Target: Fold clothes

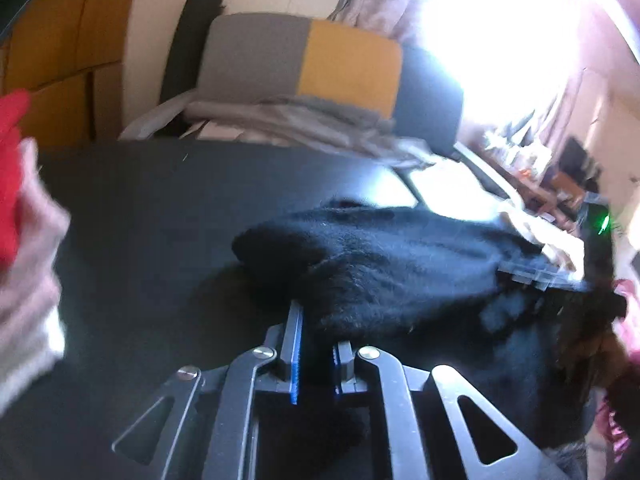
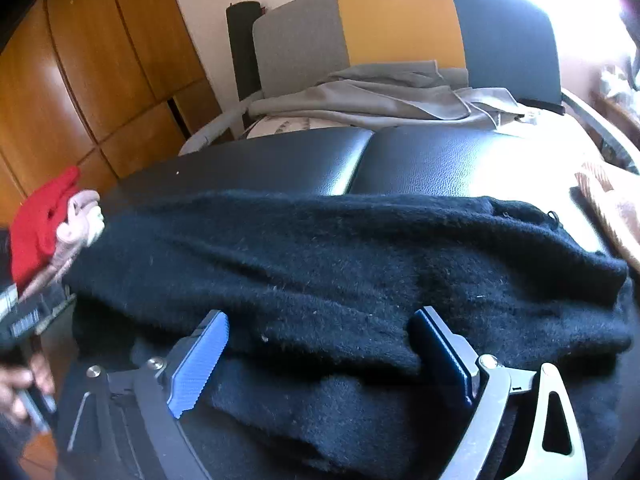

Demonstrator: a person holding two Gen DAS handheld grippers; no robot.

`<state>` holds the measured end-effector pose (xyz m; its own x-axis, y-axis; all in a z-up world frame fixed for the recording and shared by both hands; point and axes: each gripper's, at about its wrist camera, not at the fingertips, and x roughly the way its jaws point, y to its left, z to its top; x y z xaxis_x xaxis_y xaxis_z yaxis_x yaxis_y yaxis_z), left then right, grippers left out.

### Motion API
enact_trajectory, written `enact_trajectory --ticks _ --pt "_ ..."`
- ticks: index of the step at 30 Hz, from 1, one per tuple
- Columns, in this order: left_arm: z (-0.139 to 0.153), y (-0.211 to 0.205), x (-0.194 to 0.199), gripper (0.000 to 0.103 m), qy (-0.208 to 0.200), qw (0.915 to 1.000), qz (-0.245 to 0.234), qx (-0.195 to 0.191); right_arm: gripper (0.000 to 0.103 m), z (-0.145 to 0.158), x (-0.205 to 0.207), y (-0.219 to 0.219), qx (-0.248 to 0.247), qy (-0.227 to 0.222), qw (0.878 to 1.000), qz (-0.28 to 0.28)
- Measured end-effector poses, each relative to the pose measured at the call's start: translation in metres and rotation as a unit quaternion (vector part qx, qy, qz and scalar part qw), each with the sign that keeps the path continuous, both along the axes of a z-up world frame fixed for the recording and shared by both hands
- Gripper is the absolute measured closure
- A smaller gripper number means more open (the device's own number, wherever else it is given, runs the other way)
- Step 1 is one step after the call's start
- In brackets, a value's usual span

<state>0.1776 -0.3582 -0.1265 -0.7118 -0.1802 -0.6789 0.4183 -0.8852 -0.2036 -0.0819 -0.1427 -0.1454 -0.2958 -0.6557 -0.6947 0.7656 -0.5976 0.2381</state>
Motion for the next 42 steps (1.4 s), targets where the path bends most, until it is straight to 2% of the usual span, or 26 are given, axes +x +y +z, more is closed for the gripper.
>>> enact_trajectory --ticks 2,5,6,7,8,10,12,15,19,24,26,27,28,31,32,35,37,41,42 --pt "-0.007 0.000 0.002 0.090 -0.007 0.9998 0.011 0.013 0.006 0.000 0.000 -0.002 0.004 0.001 1.000 0.002" --pt "-0.005 0.001 0.005 0.090 0.002 0.9999 0.016 0.003 0.006 0.005 0.004 -0.014 0.047 0.013 0.999 0.018" --pt "-0.004 0.002 0.007 0.090 0.004 0.9999 0.015 0.001 0.010 0.011 0.006 -0.021 0.062 0.013 0.997 0.034" --pt "-0.003 0.003 0.009 0.090 0.006 0.9999 0.014 -0.002 0.023 0.020 0.008 -0.029 0.063 0.012 0.997 0.054" --pt "-0.002 0.004 0.011 0.090 0.009 0.9999 0.012 -0.004 0.030 0.029 0.010 -0.036 0.056 0.009 0.996 0.075" --pt "-0.001 0.006 0.014 0.090 0.013 0.9998 0.010 -0.010 0.033 0.055 0.019 -0.063 0.051 0.023 0.989 0.136" --pt "-0.001 0.005 0.014 0.090 0.017 0.9998 0.006 -0.005 0.034 0.072 0.030 -0.098 0.047 0.021 0.978 0.202" --pt "-0.002 0.000 0.015 0.088 0.021 0.9997 0.000 0.011 0.034 0.077 0.043 -0.161 0.069 0.013 0.957 0.280" --pt "-0.006 -0.006 0.018 0.084 0.019 0.9993 0.002 0.032 0.034 0.058 0.054 -0.236 0.133 0.009 0.928 0.348" --pt "-0.015 -0.009 0.015 0.082 0.000 0.9988 0.002 0.050 0.035 0.028 0.063 -0.280 0.200 -0.024 0.897 0.393" --pt "-0.016 -0.008 0.014 0.082 -0.003 0.9986 -0.002 0.053 0.058 0.019 0.067 -0.286 0.227 -0.013 0.888 0.399" --pt "-0.017 -0.008 0.014 0.082 -0.004 0.9985 -0.003 0.054 0.091 0.016 0.070 -0.287 0.238 -0.007 0.885 0.400" --pt "-0.017 -0.007 0.014 0.083 -0.004 0.9985 -0.005 0.054 0.094 0.014 0.073 -0.289 0.249 -0.001 0.881 0.402" --pt "-0.016 -0.009 0.014 0.090 -0.004 0.9990 0.008 0.044 0.094 0.027 0.078 -0.285 0.238 0.018 0.884 0.402" --pt "-0.016 -0.011 0.014 0.093 -0.008 0.9989 0.015 0.044 0.094 0.035 0.074 -0.283 0.223 0.022 0.892 0.393" --pt "-0.019 -0.015 0.015 0.094 -0.017 0.9980 0.035 0.049 0.095 0.058 0.052 -0.280 0.170 0.029 0.921 0.350" --pt "-0.019 -0.017 0.016 0.094 -0.020 0.9977 0.038 0.052 0.095 0.052 0.036 -0.279 0.167 0.025 0.933 0.319" --pt "-0.017 -0.017 0.020 0.095 -0.034 0.9980 0.035 0.041 0.095 0.022 0.029 -0.275 0.155 -0.001 0.941 0.299" --pt "-0.014 -0.022 0.023 0.094 -0.026 0.9979 0.039 0.044 0.095 0.016 0.027 -0.273 0.151 -0.008 0.944 0.294"
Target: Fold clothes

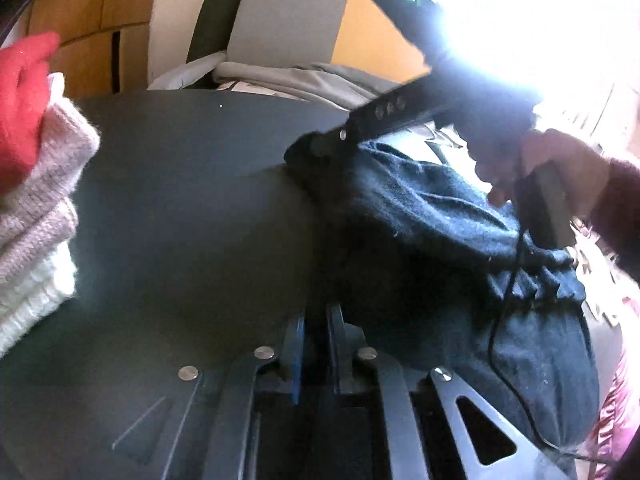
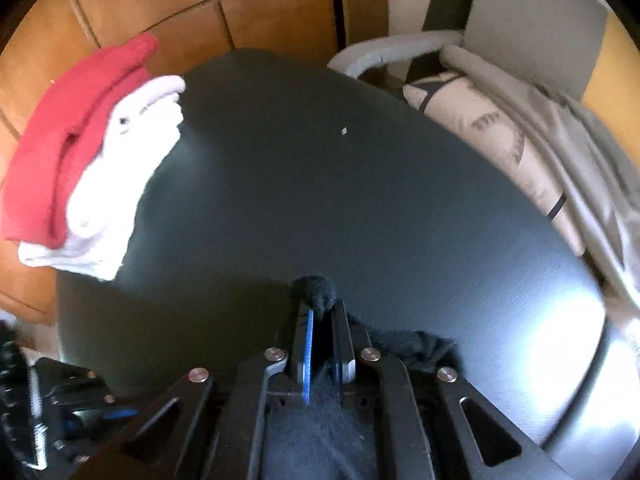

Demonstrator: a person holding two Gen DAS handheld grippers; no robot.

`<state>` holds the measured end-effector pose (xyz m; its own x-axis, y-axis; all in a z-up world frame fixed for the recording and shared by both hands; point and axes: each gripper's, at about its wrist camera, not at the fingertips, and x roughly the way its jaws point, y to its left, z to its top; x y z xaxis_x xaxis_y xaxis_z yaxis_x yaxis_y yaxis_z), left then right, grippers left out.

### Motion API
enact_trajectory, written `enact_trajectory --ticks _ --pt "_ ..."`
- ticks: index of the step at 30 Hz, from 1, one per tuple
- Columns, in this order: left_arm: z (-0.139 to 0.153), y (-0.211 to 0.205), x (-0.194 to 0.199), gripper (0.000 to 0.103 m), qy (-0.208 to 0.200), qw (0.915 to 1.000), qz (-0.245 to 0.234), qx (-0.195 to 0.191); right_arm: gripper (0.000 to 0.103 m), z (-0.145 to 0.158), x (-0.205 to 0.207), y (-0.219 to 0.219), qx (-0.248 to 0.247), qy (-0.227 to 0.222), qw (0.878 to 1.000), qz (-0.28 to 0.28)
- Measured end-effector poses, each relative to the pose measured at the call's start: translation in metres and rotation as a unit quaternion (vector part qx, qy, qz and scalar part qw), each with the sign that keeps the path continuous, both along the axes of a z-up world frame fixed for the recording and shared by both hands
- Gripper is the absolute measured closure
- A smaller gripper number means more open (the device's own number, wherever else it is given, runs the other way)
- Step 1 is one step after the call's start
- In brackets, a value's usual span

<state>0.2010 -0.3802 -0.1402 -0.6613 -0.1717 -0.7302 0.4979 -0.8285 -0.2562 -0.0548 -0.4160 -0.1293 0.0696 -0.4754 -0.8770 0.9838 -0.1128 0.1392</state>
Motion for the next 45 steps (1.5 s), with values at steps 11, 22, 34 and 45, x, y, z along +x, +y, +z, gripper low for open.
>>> enact_trajectory --ticks 11,22,34,45 --pt "0.028 -0.018 -0.033 0.068 0.021 0.9920 -0.076 -0.099 0.048 0.042 -0.014 0.092 -0.153 -0.113 0.976 -0.108" --pt "0.003 0.002 -0.060 0.064 -0.074 0.9688 -0.195 -0.134 0.053 -0.005 -0.008 0.187 -0.129 -0.076 0.969 -0.195" --pt "0.070 0.021 -0.071 0.064 0.064 0.9824 -0.147 -0.096 0.042 -0.002 -0.015 0.213 -0.201 -0.140 0.938 -0.244" --pt "0.023 0.007 -0.128 0.064 0.001 0.9953 -0.080 -0.054 0.025 0.026 -0.060 0.346 -0.215 -0.066 0.896 -0.383"
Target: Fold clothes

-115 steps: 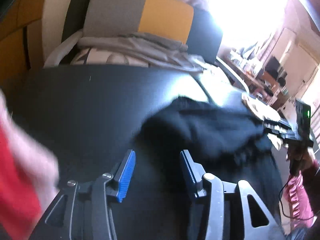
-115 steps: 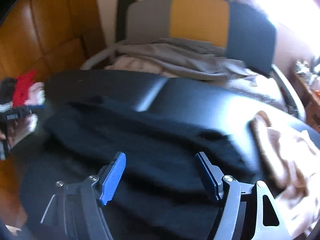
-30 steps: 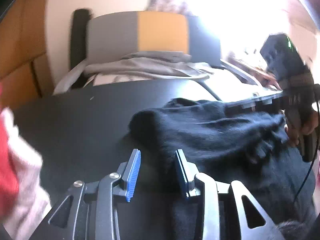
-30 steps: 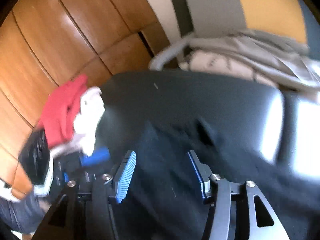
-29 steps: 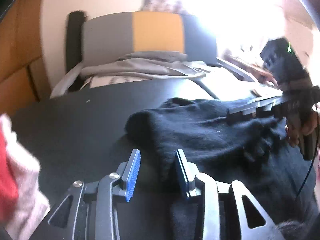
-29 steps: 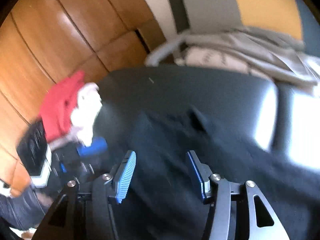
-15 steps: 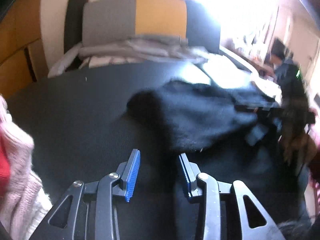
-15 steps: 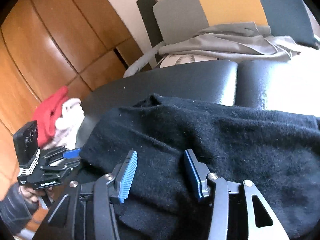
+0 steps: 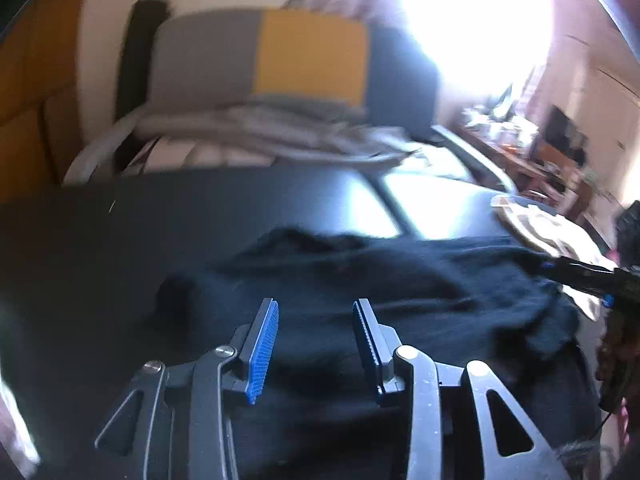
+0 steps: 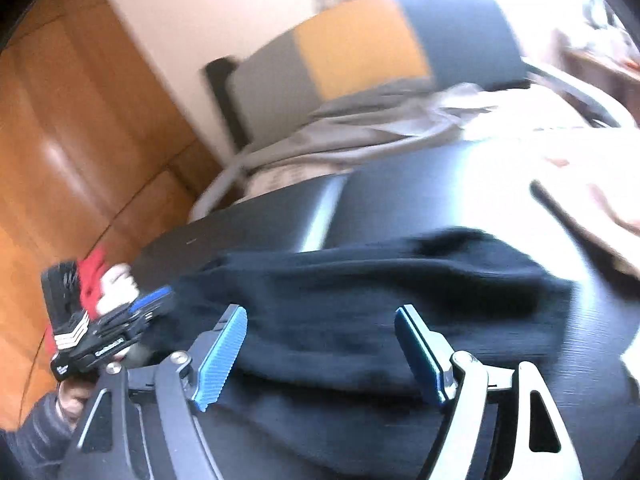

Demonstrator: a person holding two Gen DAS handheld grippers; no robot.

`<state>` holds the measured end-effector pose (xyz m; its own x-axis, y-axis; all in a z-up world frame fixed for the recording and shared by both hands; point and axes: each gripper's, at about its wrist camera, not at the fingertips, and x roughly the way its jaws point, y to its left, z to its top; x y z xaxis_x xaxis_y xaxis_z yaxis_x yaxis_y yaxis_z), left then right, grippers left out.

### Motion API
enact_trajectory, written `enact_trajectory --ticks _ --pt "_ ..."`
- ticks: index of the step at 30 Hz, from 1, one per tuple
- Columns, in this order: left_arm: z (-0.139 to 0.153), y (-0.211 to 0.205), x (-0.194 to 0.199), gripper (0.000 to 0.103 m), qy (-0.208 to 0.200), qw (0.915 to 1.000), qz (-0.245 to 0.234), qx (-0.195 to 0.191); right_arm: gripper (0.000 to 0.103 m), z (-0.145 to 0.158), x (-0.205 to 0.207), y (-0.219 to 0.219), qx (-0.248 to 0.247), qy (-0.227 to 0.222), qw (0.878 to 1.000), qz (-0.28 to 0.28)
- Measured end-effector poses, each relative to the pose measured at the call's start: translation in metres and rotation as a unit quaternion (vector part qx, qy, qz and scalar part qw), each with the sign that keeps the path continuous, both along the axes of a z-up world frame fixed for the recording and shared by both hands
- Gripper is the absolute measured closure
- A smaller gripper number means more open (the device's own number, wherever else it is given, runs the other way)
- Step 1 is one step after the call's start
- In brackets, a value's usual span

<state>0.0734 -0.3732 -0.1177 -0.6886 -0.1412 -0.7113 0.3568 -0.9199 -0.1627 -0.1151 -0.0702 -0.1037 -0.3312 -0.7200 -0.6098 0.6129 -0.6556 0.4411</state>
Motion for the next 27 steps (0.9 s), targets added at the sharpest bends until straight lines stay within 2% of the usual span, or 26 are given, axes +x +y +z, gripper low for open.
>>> enact_trajectory --ticks 1,3,5,12,17,23,26,27 --pt "-0.009 -0.004 0.003 0.065 -0.016 0.9998 0.009 0.005 0.025 -0.006 -0.006 0.010 0.005 -0.008 1.000 -0.015" --pt "-0.012 -0.009 0.011 0.064 -0.013 0.9996 0.017 0.016 0.025 -0.021 -0.010 0.023 0.003 -0.028 0.999 -0.028" --pt "-0.013 -0.011 0.017 0.065 -0.008 0.9995 0.020 0.023 0.025 -0.028 -0.004 0.028 -0.013 -0.020 0.999 -0.023" --pt "-0.014 0.001 0.013 0.064 -0.024 0.9993 0.018 -0.021 0.025 -0.031 -0.002 0.024 -0.020 -0.018 0.999 -0.024" --pt "-0.016 0.001 0.010 0.064 -0.021 0.9994 0.018 -0.019 0.025 -0.034 -0.003 0.027 -0.029 -0.021 0.999 -0.027" --pt "-0.016 0.002 0.004 0.063 -0.029 0.9990 0.018 -0.029 0.024 -0.031 0.003 0.022 -0.005 -0.005 0.999 -0.034" --pt "-0.010 -0.001 0.003 0.063 -0.036 0.9991 0.016 -0.015 0.022 -0.029 0.006 0.014 0.021 0.008 0.999 -0.033" --pt "-0.004 -0.002 0.005 0.063 -0.029 0.9994 0.017 0.001 0.019 -0.028 0.008 0.010 0.034 0.015 0.999 -0.030"
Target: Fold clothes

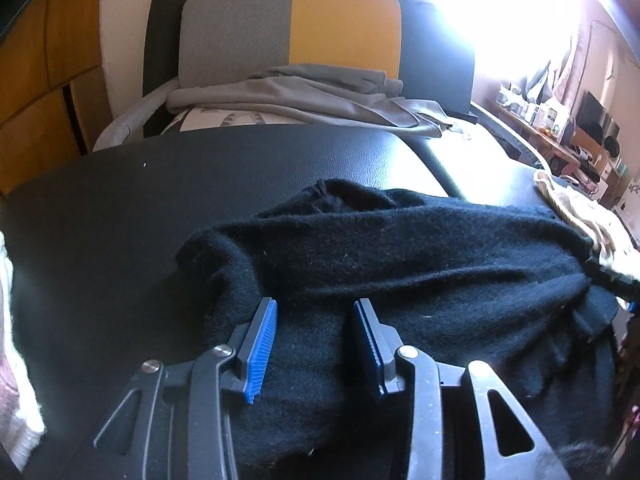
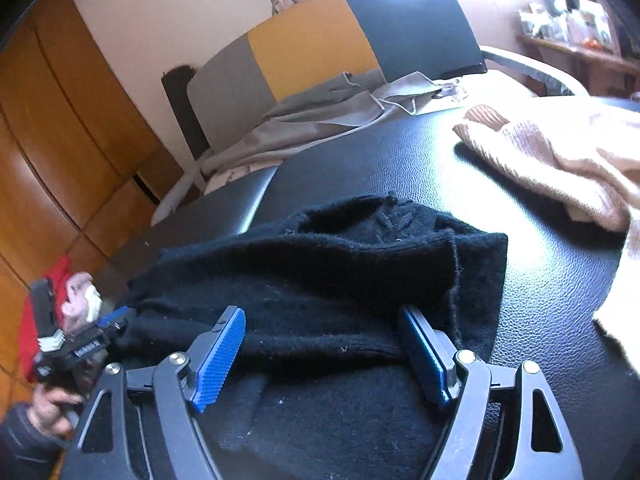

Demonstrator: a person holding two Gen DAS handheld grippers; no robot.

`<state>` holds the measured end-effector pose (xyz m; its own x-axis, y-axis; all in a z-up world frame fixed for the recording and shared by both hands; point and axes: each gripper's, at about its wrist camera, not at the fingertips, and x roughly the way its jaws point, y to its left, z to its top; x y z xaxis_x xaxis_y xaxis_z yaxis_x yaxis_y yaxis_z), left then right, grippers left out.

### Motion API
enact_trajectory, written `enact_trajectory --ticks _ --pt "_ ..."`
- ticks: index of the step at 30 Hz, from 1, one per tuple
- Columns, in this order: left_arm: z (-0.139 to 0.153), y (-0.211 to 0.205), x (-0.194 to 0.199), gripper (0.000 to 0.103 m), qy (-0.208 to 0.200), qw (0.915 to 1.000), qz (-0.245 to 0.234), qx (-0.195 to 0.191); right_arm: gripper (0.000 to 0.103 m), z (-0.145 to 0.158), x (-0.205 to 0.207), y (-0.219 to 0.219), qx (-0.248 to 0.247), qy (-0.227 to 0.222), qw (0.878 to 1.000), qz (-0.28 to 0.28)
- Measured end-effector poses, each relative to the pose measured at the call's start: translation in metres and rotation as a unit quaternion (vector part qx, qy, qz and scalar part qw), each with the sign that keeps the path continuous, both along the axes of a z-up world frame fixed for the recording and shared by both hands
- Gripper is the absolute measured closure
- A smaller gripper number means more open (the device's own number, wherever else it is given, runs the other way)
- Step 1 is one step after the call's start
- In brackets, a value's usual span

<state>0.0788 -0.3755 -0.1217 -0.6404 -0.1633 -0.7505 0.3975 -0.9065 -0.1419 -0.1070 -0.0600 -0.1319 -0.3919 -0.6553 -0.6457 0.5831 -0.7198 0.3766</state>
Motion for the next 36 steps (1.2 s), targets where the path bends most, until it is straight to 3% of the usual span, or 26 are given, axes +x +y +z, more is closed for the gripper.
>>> enact_trajectory --ticks 5,8,12,16,19,22,27,33,36 --pt "0.042 0.002 0.036 0.059 0.050 0.9981 0.006 0.036 0.004 0.013 0.017 -0.026 0.095 0.025 0.995 0.031" --pt "0.056 0.004 0.076 0.056 0.064 0.9975 -0.009 0.028 0.004 0.038 0.036 -0.013 0.039 0.003 0.998 0.058" --pt "0.048 0.010 0.133 0.056 0.057 0.9974 -0.033 0.028 0.004 0.052 0.066 0.050 -0.041 -0.047 0.996 0.064" --pt "0.024 0.023 0.191 0.056 0.057 0.9951 -0.057 0.057 0.004 0.028 0.091 0.128 -0.095 -0.151 0.983 0.032" --pt "0.008 0.040 0.218 0.055 0.047 0.9940 -0.075 0.063 0.004 0.007 0.116 0.180 -0.113 -0.185 0.976 0.007" --pt "-0.005 0.055 0.233 0.055 0.032 0.9939 -0.082 0.067 0.004 -0.008 0.134 0.204 -0.147 -0.209 0.967 0.009" --pt "-0.015 0.060 0.255 0.055 0.034 0.9926 -0.072 0.092 0.004 -0.022 0.147 0.195 -0.188 -0.236 0.952 0.050" --pt "-0.026 0.058 0.277 0.053 0.031 0.9868 -0.069 0.143 0.004 -0.036 0.175 0.167 -0.149 -0.263 0.944 0.132" --pt "-0.026 0.066 0.271 0.052 0.031 0.9850 -0.090 0.143 0.009 -0.044 0.183 0.160 -0.116 -0.252 0.951 0.137"
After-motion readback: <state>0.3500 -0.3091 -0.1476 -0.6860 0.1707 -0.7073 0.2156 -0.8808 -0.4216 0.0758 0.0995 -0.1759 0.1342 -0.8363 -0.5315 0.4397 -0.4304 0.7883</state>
